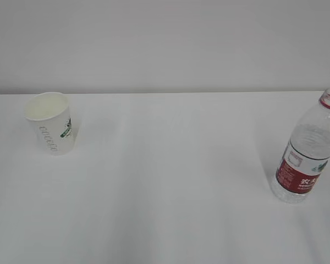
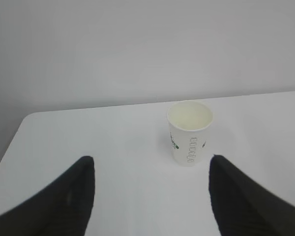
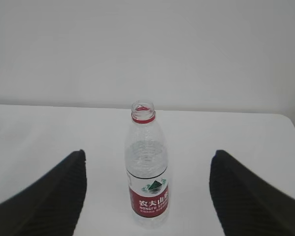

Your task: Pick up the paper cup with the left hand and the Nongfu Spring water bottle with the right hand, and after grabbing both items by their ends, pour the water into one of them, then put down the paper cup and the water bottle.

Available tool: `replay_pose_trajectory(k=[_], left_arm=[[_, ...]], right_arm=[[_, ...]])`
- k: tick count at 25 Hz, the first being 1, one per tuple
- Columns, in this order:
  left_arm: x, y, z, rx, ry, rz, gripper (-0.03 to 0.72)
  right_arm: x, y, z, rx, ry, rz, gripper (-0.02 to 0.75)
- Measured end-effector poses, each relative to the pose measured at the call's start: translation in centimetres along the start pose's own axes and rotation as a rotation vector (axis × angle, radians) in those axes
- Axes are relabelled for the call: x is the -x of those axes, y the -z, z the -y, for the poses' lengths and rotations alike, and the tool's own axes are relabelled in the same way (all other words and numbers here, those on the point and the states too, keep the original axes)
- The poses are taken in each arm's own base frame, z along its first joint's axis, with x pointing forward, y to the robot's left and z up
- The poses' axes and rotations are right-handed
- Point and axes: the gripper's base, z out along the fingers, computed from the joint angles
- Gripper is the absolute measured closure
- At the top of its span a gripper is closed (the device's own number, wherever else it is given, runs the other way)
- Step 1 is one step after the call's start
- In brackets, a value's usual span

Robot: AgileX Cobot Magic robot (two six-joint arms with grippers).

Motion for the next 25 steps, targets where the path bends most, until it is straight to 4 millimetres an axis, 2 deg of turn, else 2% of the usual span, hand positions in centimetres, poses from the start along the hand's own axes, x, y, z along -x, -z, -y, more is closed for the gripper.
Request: replay_pose_trajectory(k=[9,18,21,25], left_arm=[[1.0,-2.9,0.1,-0.004,-0.003,-0.017,0.167],[1.0,-5.6,0.2,-0.006,-0.006,-0.093,0.169],[0.3,-6.5,0.2,-0.008,-0.006,-0.109,0.178],[-1.8,-7.4,0.4,-0.022,0.029,-0.138,0.18]], right_arm=[[1.5,-2.9,0.2,-0.007,0.039,0.0,0.149],[1.9,-5.9,0.3,-0.009,0.057,-0.062,0.15],[1.6,-6.9,0.3,-0.008,0.056,-0.099,0.15],[0.0,-8.2,0.4,-0.007,0.041,-0.115,0.149]])
